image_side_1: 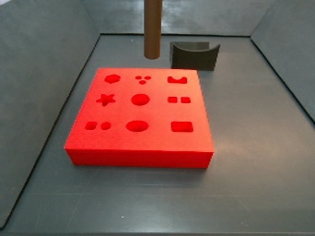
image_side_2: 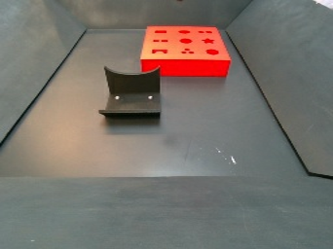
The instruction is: Insert the oval object.
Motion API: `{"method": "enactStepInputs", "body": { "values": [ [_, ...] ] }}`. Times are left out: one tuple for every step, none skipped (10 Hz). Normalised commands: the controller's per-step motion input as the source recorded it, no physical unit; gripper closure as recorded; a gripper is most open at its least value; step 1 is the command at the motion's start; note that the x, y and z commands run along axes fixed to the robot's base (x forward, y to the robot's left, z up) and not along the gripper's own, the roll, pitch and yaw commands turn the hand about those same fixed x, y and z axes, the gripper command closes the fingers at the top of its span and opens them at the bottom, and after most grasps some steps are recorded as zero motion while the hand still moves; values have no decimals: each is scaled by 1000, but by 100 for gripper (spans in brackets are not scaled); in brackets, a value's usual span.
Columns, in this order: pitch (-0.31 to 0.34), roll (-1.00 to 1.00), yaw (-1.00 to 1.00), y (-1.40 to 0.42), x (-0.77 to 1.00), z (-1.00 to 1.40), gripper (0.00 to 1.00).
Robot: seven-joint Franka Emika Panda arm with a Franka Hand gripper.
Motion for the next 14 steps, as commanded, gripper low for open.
{"method": "enactStepInputs", "body": {
  "values": [
    [-99, 0, -300, -126, -240, 51, 100],
    [-87, -30, -886, -43, -6, 286, 100],
    [-93, -194, -906, 6, 43, 314, 100],
    [-94, -177, -920, 17, 46, 331, 100],
    [-93, -180, -920, 17, 49, 329, 100],
    [-86, -173, -931, 9, 49, 320, 100],
    [-69, -209, -923, 0, 51, 271, 100],
    [-166, -213, -817, 0, 74, 126, 100],
    [-199, -236, -780, 0, 80, 109, 100],
    [-307, -176, -671, 0, 106, 0, 100],
    [-470, -41, -514, 0, 151, -23, 100],
    [-500, -94, -374, 0, 169, 0, 100],
    [-500, -13, -349, 0, 114, 17, 100],
    [-500, 337, -529, -9, 243, 66, 100]
  ]
}}
